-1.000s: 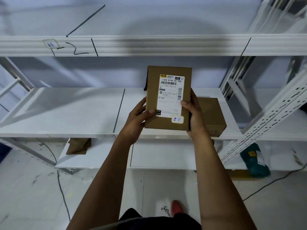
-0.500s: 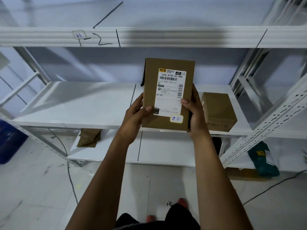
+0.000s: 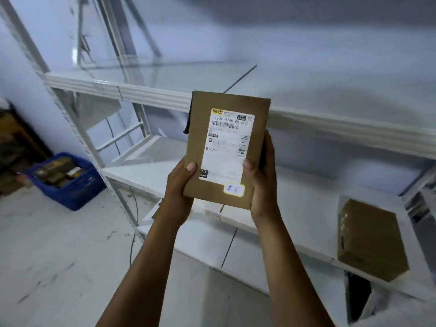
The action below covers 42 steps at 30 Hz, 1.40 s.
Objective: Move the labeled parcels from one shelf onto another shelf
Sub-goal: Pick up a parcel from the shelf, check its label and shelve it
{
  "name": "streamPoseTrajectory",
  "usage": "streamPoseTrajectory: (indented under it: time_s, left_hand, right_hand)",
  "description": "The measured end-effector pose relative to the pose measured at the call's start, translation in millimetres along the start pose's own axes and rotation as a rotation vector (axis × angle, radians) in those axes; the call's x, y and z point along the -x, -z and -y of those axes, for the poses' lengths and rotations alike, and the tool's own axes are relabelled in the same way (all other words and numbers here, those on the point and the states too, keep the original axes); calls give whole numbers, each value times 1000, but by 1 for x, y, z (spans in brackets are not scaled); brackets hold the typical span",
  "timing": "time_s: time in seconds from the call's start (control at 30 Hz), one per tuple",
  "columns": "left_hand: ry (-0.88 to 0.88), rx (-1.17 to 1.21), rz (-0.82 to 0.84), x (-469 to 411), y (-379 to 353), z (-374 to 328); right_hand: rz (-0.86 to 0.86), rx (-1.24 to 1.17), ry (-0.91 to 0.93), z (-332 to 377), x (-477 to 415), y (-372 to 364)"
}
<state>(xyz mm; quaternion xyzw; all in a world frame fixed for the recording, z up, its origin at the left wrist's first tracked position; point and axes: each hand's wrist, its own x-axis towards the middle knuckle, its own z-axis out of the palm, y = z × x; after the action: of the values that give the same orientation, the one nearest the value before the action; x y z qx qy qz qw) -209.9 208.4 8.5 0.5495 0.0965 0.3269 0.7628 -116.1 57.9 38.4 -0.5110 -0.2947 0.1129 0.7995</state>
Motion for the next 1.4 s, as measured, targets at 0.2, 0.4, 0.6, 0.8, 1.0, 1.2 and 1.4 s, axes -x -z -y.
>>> streamPoseTrajectory:
  time_s: [0.2,0.4,0.6,0.8,1.0,1.2,1.4]
  left_hand:
    - [-59,30,-94,-15,29,-50]
    - [-179,31,-116,-59,73,-92]
    - [-246,113,-236,-130,141,-136]
    - [-255,116,-162,-210,213,-185]
    - [-217,-121,-115,-284,269,-213]
    - [-110,-283,-102,-329,297,-226]
    - [-55,-452,-105,-345,304,-236]
  right_hand:
    - [79,31,61,-6,-35,-63]
    - [156,48,41,-3,-86,-131]
    - [105,64,100,-22,-140,-219]
    - [20,125,120,-42,-201,-313]
    - [-62,184,34,-60,-260,-380]
    - [-101,242,-65,-80,-294,-411]
    - [-177,308,-182,-100,-318,-424]
